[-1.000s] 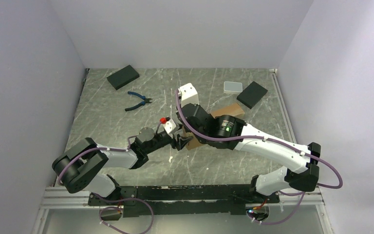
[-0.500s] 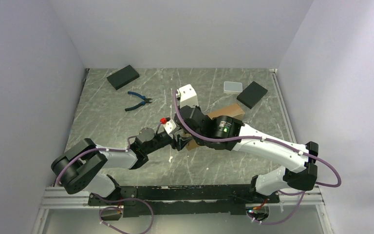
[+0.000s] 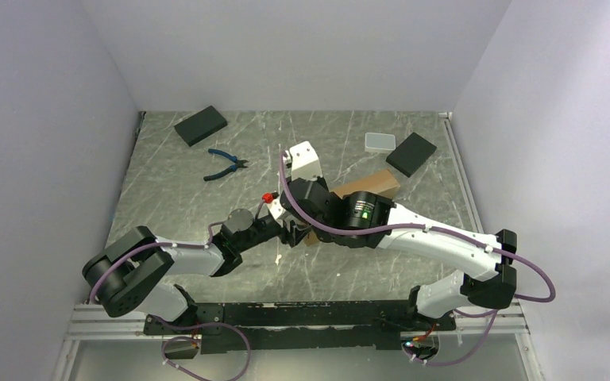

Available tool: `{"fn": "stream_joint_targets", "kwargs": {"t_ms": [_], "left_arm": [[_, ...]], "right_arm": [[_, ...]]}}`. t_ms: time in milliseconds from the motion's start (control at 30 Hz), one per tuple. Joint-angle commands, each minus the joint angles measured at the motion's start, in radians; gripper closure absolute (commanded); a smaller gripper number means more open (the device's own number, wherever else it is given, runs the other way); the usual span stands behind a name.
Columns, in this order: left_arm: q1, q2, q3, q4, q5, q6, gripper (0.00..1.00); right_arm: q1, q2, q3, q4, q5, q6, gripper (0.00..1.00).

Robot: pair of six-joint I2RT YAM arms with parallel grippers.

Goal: Unpack the express box

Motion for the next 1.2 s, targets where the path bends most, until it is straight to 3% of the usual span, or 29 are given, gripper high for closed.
{"fn": "stream_joint_targets", "kwargs": {"t_ms": [0,233,533,833,1167], "left_arm": [[0.018,-0.012,0.019,-0.013,-0.089,0.006,0.45],[0.018,-0.022,0.019,-0.023,-0.094,0.000,0.46],[0.017,-0.027,0.013,-0.031,-0.100,0.007,0.46],[0.018,-0.035,0.018,-0.048,-0.116,0.002,0.47],[0.019,-0.030,0.021,-0.060,-0.141,-0.010,0.49]], "right_arm": [[0.025,-0.018,-0.026,-0.099,-0.042,0.026,1.00],[0.016,-0.044,-0.098,-0.038,-0.039,0.023,1.00],[0.056,-0.072,-0.032,-0.109,0.000,0.054,1.00],[0.059,-0.150,-0.226,0.034,0.013,0.044,1.00],[0.120,-0.193,-0.232,0.035,0.079,0.059,1.00]]}}
